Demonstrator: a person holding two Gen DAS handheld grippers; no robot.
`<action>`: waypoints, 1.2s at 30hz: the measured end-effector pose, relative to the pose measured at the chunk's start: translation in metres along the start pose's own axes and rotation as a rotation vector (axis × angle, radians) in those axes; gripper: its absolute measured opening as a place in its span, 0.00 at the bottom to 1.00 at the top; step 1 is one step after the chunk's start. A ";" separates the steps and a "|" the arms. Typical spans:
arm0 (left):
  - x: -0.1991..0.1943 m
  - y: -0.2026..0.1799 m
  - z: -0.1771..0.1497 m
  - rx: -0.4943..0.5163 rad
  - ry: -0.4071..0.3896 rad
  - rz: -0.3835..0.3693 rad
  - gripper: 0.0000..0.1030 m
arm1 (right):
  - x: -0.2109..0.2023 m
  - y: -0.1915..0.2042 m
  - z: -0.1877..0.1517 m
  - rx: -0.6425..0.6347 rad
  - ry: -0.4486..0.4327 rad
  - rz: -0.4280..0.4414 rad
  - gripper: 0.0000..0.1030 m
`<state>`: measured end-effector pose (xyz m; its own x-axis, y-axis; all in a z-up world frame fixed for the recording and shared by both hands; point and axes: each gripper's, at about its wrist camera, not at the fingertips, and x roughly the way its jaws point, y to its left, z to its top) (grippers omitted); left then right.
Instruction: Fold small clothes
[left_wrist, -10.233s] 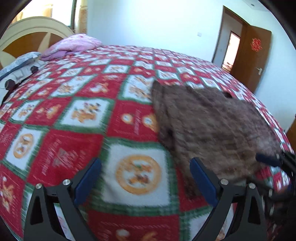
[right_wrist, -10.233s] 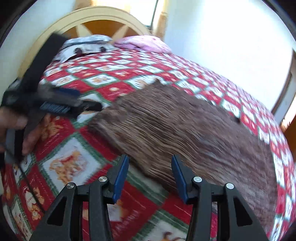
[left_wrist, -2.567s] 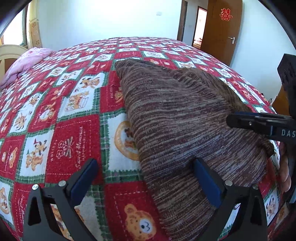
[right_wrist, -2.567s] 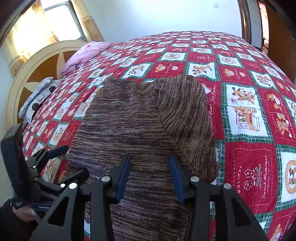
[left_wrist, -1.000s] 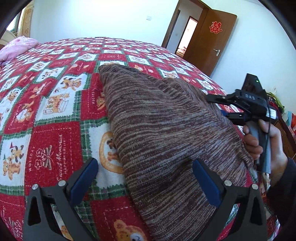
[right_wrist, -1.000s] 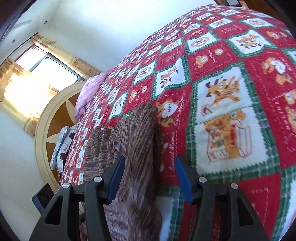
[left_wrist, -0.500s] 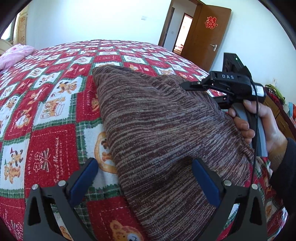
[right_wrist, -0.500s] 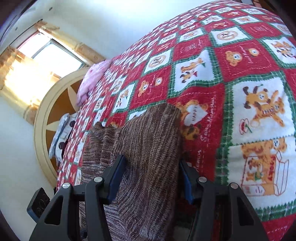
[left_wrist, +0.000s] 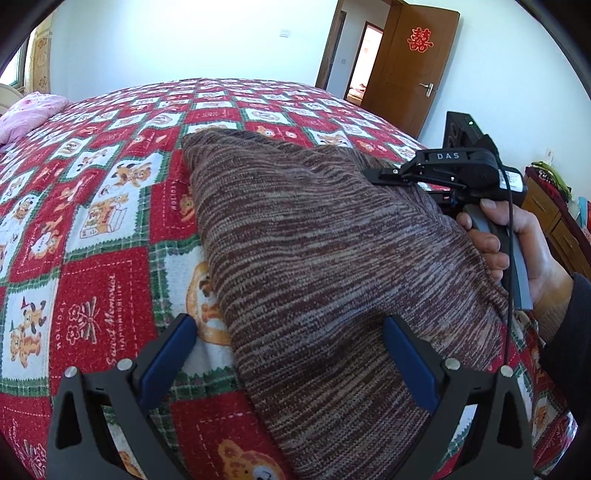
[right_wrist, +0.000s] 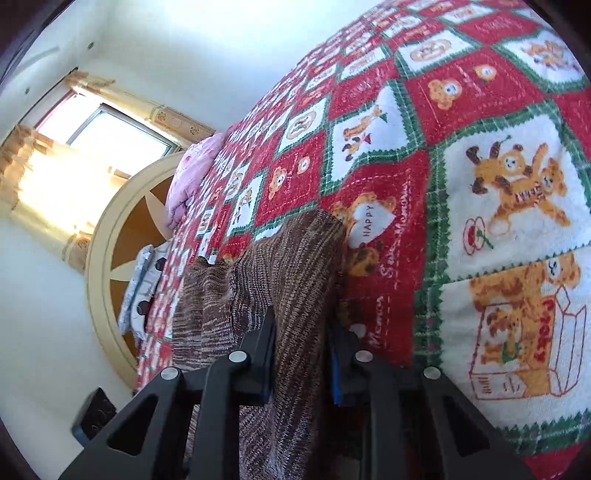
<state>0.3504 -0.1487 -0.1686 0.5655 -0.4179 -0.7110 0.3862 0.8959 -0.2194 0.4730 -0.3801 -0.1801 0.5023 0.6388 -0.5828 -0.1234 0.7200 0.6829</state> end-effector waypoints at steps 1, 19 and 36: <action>0.000 -0.001 0.000 0.005 0.004 0.007 0.98 | 0.000 0.003 -0.001 -0.014 -0.007 -0.014 0.22; -0.020 0.008 0.006 -0.062 -0.006 -0.022 0.27 | -0.003 0.043 -0.013 -0.117 -0.067 -0.208 0.19; -0.107 0.021 -0.003 -0.030 -0.103 0.001 0.21 | -0.033 0.129 -0.048 -0.214 -0.123 -0.158 0.18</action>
<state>0.2958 -0.0844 -0.0990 0.6381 -0.4292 -0.6392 0.3648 0.8996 -0.2400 0.3995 -0.2958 -0.0938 0.6277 0.4863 -0.6079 -0.2066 0.8569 0.4723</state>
